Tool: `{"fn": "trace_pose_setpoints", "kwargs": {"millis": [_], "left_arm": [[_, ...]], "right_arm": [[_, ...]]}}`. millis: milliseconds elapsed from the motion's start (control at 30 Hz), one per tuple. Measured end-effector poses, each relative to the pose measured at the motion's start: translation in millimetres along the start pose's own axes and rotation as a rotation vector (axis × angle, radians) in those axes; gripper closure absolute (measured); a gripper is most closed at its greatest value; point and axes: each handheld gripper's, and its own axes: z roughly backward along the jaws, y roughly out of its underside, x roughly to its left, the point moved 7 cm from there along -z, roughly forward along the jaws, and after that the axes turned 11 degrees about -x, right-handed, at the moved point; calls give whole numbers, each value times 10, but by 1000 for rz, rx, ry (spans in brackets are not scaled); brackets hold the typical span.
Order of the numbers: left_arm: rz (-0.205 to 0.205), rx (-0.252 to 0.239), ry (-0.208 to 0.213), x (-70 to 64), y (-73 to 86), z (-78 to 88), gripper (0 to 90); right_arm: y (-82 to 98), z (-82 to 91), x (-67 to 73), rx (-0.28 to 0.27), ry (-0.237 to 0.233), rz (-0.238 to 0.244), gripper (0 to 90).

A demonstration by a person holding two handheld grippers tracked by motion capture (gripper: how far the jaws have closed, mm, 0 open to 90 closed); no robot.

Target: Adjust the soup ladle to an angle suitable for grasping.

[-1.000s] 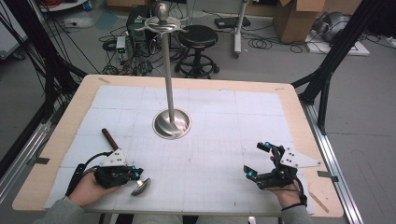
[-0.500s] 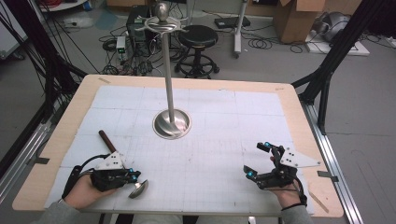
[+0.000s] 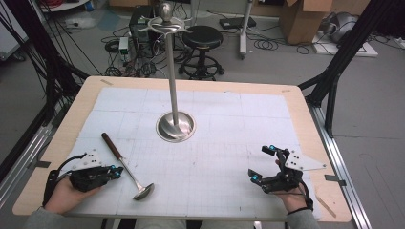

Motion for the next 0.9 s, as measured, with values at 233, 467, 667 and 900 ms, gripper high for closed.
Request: {"fn": "trace_pose_setpoints", "kwargs": {"millis": [233, 467, 667, 900], "left_arm": [[16, 20, -30, 73, -1, -100, 898], [25, 16, -34, 119, -19, -158, 898], [2, 10, -35, 118, -59, -240, 898], [-31, 42, -32, 65, -174, -439, 899]], "right_arm": [[18, -10, -6, 9, -3, 12, 12], [31, -21, 2, 19, -5, 10, 12], [20, -20, 8, 12, -7, 5, 12], [21, -17, 7, 14, -6, 1, 12]]}}
